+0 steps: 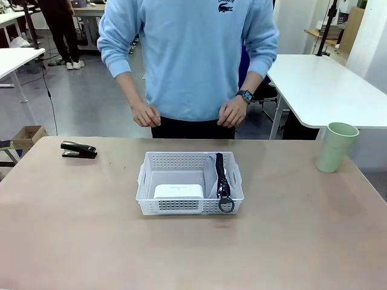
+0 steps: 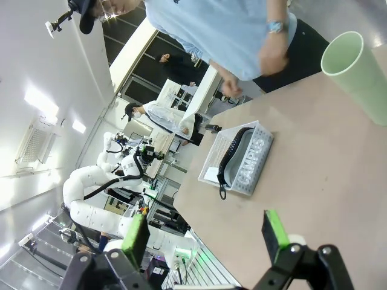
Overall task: Efficiently arrange items inside the basket to fit them all.
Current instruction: Pick up the Stapler and place it inside the Organizing basket.
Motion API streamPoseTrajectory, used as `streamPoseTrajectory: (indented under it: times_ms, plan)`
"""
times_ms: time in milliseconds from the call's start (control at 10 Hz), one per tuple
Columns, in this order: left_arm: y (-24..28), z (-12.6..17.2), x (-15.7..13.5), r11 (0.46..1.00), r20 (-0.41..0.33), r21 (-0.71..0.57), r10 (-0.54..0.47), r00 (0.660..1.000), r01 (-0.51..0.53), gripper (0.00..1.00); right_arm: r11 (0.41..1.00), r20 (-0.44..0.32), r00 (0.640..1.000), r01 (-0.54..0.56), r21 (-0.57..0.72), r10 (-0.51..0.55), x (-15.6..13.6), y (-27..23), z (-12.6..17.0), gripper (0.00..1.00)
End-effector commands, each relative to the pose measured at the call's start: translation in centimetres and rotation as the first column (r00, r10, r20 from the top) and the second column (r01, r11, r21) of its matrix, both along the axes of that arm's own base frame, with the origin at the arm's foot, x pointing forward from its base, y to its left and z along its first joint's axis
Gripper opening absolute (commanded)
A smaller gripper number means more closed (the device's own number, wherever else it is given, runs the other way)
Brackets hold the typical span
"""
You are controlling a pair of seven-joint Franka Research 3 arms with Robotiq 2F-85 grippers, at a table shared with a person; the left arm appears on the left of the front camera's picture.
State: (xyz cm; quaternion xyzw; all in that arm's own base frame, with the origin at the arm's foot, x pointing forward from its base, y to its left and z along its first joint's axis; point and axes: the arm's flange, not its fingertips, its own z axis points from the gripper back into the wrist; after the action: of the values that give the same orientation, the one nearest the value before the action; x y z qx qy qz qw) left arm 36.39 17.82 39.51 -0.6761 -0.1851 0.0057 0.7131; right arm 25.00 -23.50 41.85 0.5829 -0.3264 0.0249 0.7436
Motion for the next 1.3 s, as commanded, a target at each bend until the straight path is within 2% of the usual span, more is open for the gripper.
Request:
streamPoseTrajectory:
  times_ms: [0, 1000, 1100, 1200]
  plan:
    - [0.0, 0.3, -0.4, 1.0, -0.014, -0.001, -0.015, 1.0, 0.015, 1.0, 1.0, 0.037, 0.999, 0.007, 0.01, -0.008, 0.2, -0.1, 0.3, 1.0]
    - [0.0, 0.0, 0.0, 1.0, 0.0, 0.0, 0.0, 1.0, 0.0, 1.0, 1.0, 0.037, 0.999, 0.007, 0.01, -0.008, 0.2, -0.1, 0.3, 1.0]
    - [-0.7, 1.3, 0.1, 0.985, 0.023, 0.166, 0.037, 0.999, -0.04, 1.0, 1.0, 0.037, 0.999, 0.007, 0.01, -0.008, 0.2, -0.1, 0.3, 1.0]
    - [-1.8, 2.9, 1.4, 0.95, 0.006, 0.31, 0.035, 0.999, -0.035, 1.0, 1.0, 0.037, 0.999, 0.007, 0.01, -0.008, 0.2, -0.1, 0.3, 1.0]
